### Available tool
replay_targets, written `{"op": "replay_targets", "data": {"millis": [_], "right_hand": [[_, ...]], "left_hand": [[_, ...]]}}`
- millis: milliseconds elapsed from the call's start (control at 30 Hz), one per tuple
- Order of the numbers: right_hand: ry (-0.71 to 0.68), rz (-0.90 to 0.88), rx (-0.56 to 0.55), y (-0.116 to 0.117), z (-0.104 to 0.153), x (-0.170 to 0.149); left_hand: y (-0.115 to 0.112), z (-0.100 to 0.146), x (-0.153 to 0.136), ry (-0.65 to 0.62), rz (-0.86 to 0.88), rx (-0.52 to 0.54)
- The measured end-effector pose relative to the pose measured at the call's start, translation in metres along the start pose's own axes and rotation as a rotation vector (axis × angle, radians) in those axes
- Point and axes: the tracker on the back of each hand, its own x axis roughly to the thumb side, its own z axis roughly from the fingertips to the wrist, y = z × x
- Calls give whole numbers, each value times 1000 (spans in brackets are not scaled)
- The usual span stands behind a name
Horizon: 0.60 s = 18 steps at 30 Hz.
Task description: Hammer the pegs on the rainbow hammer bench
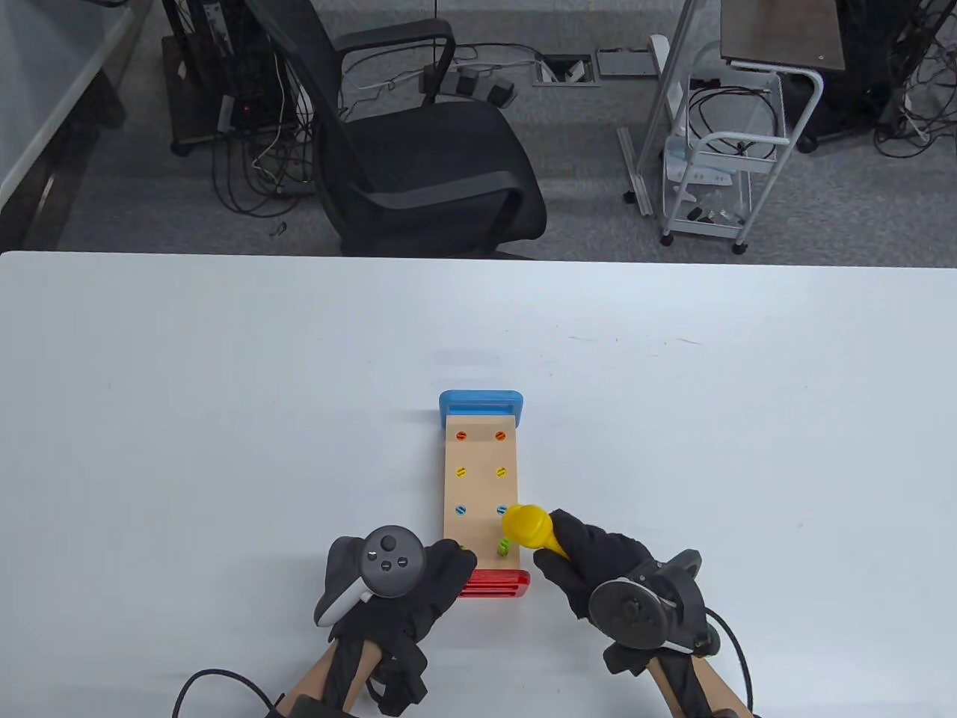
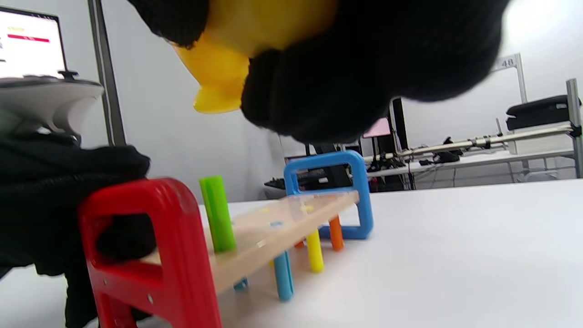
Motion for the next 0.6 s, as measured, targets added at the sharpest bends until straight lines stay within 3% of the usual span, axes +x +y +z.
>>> {"op": "replay_targets", "data": {"millis": [100, 167, 367, 500, 600], "right_hand": [[-19, -26, 13, 9, 0, 4], [7, 59, 184, 26, -1, 4], [-37, -25, -55, -3, 1, 12], [14, 55, 156, 31, 1, 4], [3, 30, 93, 12, -1, 7]], "left_hand": [[0, 0, 0, -1, 1, -1], [0, 0, 0, -1, 4, -4], [0, 0, 0, -3, 4, -2], [0, 0, 0, -2, 4, -3], [0, 0, 0, -3, 3, 0]]}}
